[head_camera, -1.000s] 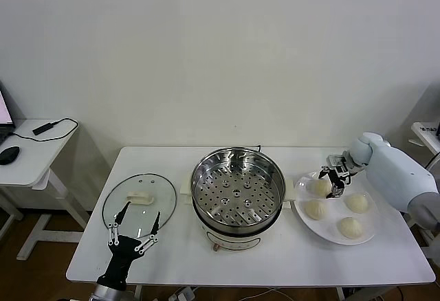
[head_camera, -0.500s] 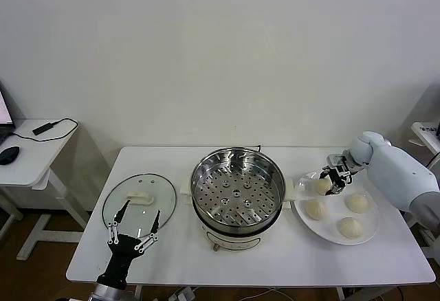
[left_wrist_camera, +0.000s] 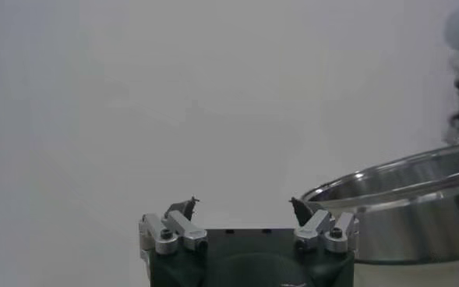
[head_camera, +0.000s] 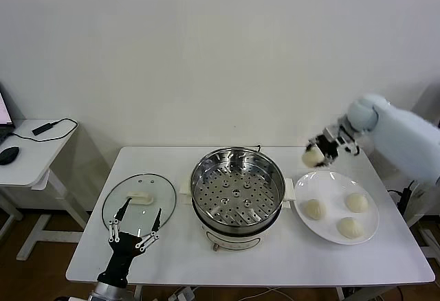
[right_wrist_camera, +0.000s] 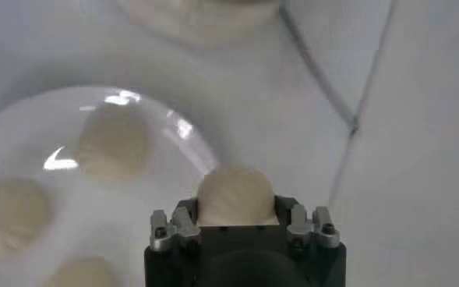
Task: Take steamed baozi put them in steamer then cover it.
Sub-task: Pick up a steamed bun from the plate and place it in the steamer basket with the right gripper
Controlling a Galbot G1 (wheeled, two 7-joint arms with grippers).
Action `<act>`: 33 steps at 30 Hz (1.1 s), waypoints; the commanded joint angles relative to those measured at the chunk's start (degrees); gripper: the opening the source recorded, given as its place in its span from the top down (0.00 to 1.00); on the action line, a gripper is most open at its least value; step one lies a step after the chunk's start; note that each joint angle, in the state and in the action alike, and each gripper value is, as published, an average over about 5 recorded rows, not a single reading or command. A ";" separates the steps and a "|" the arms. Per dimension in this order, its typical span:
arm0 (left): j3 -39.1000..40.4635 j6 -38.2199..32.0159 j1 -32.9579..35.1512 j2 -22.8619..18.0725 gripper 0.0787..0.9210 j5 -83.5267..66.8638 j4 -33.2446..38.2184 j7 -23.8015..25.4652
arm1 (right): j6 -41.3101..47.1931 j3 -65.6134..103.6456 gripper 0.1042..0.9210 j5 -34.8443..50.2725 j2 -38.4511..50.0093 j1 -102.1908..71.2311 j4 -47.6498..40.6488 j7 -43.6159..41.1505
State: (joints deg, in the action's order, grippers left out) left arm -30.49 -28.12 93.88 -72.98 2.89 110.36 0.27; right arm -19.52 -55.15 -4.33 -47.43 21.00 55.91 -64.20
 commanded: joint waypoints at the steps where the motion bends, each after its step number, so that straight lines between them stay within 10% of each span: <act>1: -0.05 -0.04 0.14 0.09 0.12 -0.04 0.27 -0.05 | -11.71 -9.44 0.32 3.37 -4.35 16.75 14.23 -1.34; 33: -1.25 -0.19 0.61 0.14 0.12 -1.66 1.63 -0.46 | -21.27 -6.60 0.32 -21.75 -23.30 -1.79 7.34 1.83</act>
State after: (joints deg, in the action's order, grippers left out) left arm -31.74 -28.46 94.47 -72.83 1.35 111.91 -0.18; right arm -39.48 -62.02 -21.34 -68.39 22.31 65.01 -62.85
